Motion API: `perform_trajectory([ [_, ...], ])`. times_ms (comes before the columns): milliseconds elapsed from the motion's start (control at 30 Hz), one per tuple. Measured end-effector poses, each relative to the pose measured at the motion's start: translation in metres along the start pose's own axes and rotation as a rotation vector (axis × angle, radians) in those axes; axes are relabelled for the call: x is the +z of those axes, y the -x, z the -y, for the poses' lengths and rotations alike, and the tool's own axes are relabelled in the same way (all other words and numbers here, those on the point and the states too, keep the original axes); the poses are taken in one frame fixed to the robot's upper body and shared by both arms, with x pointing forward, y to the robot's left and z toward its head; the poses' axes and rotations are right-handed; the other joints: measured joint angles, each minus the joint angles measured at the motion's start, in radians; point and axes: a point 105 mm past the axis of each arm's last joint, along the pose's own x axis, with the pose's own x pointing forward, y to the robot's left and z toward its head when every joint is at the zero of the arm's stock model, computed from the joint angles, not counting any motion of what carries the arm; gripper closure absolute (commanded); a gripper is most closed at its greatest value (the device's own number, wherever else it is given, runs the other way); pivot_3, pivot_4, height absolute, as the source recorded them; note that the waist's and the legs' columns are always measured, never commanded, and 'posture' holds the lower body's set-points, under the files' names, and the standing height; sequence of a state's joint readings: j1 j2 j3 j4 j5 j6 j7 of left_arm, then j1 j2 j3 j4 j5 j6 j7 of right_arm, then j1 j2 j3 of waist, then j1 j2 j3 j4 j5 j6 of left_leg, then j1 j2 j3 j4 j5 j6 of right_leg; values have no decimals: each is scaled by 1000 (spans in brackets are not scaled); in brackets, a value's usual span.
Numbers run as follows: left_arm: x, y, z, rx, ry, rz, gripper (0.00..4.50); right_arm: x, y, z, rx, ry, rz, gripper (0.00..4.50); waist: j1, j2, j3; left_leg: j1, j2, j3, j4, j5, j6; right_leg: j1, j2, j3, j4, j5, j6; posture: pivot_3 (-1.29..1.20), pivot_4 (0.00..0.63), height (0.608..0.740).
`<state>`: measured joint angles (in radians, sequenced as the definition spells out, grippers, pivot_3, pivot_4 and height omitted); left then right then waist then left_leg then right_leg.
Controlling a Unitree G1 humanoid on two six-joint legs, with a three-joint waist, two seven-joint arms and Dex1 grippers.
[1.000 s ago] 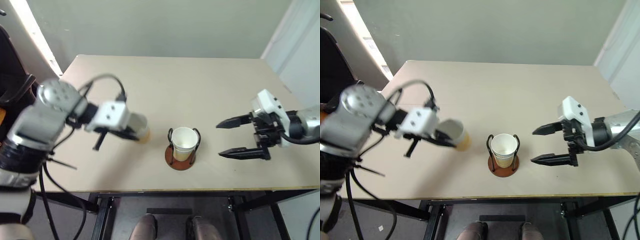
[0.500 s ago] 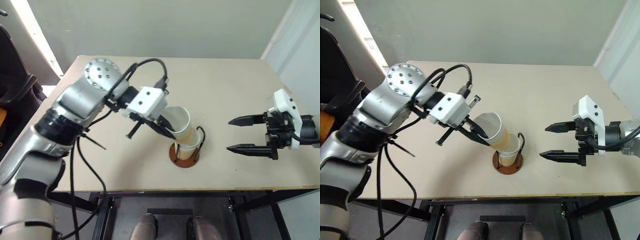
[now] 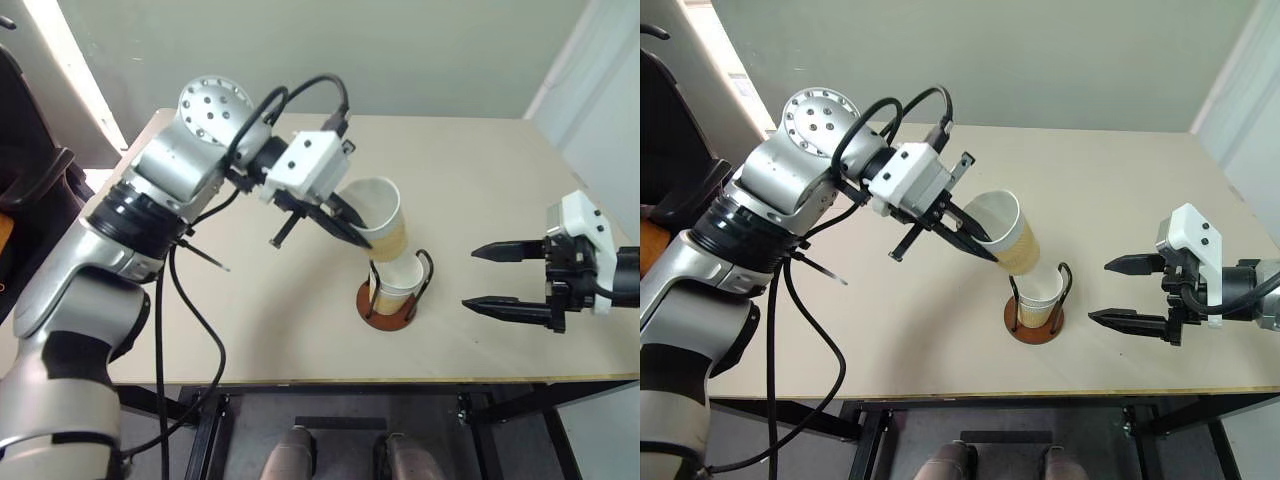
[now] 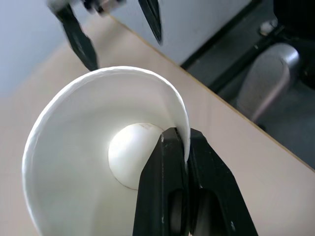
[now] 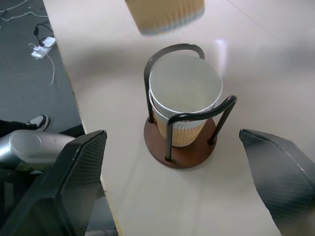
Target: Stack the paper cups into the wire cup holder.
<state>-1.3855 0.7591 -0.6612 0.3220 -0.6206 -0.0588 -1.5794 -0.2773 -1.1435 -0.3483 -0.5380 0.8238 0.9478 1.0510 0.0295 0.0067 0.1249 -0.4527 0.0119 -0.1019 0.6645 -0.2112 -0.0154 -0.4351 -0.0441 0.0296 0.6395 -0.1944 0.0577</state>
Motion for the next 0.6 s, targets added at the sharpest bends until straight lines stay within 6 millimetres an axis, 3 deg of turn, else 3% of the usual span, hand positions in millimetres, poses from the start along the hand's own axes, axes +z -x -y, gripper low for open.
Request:
perform_trajectory([
  [233, -10, -24, -14, -24, -12, 0, 4464, 1, -1, 0, -15, 11, -3, 0, 7, 0, 0, -2, -1, 1, 1, -1, 2, 1, -1, 1, -6, 3, 4, 0, 150, 740],
  [367, -19, -40, -13, -70, -12, -24, 4464, -3, -2, -2, -14, -1, -13, 0, 10, 0, 0, -3, 0, 3, 2, -2, 3, 2, 0, 1, -9, 4, 7, 0, 150, 740],
  [600, -34, -51, -8, -122, -7, -77, 4464, -5, 0, -5, -39, 0, -26, 0, 16, 0, 0, -3, -1, 4, 3, -3, 4, 2, 0, 2, -11, 4, 10, 0, 150, 740],
])
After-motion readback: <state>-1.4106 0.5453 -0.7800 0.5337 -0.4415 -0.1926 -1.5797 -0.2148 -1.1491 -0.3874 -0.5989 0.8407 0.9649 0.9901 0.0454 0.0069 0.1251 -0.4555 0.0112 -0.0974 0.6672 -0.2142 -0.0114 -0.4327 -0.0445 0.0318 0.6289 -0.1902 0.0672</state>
